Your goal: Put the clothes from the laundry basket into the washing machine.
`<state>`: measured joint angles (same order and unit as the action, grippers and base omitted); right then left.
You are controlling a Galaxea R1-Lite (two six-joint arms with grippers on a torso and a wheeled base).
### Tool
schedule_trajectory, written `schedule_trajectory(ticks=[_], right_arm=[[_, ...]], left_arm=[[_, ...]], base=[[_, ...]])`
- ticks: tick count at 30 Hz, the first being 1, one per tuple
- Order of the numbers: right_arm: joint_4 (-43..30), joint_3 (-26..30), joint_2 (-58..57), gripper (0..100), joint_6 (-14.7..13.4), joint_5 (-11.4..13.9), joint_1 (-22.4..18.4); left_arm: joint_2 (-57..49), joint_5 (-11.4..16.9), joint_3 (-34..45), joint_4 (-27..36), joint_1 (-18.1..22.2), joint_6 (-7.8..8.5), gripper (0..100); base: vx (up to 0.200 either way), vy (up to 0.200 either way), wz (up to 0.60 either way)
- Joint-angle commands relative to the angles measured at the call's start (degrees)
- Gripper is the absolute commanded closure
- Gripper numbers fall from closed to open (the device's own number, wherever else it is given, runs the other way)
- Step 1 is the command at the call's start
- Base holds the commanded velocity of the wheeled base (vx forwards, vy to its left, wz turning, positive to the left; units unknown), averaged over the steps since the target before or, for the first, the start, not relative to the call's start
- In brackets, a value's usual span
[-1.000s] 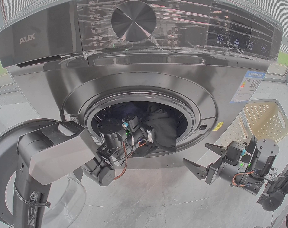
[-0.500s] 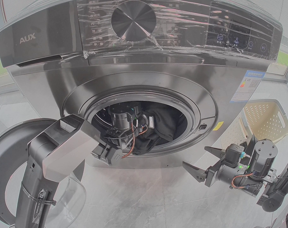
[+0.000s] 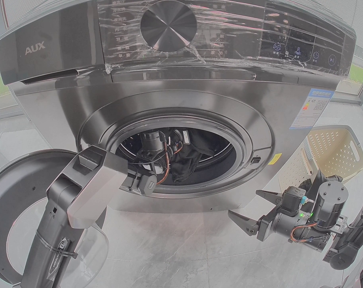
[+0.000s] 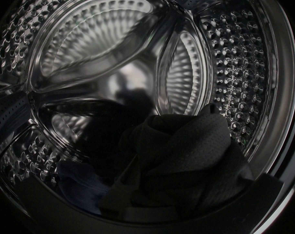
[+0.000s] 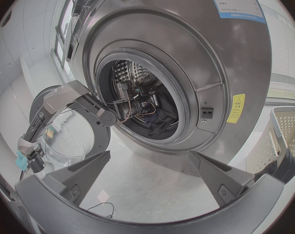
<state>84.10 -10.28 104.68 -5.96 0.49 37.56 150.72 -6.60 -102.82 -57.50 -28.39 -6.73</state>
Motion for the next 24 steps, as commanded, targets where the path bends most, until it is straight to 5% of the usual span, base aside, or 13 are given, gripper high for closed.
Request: schedule_trajectory(ticks=[1, 2, 6, 14, 19, 24], right_arm=[[0.0, 0.1, 0.3, 0, 0.0, 0.0, 0.2], [0.0, 0.1, 0.3, 0, 0.0, 0.0, 0.2], [0.0, 0.2, 0.3, 0, 0.0, 0.0, 0.2], [0.0, 0.2, 0.6, 0, 0.0, 0.0, 0.2], [0.0, 0.3, 0.6, 0, 0.0, 0.0, 0.6], [0.0, 0.4, 0.6, 0, -0.1, 0.0, 0.7]], left_arm=[[1.0, -0.2, -1.1, -0.3, 0.0, -0.83, 100], [1.0, -0.3, -1.1, -0.2, -0.2, -1.44, 0], [0.3, -3.8, 0.4, 1.7, -0.3, -3.03, 0], [-6.8, -0.7, 14.0, 5.1, -2.7, -3.99, 0], [-8.7, 0.5, 20.5, 7.5, -3.6, -3.29, 0], [-8.2, 0.5, 22.8, 9.0, -3.5, -0.83, 0]], base=[[0.000, 0.000, 0.00], [0.000, 0.000, 0.00], [0.000, 0.000, 0.00], [0.000, 0.000, 0.00], [0.000, 0.000, 0.00], [0.000, 0.000, 0.00]])
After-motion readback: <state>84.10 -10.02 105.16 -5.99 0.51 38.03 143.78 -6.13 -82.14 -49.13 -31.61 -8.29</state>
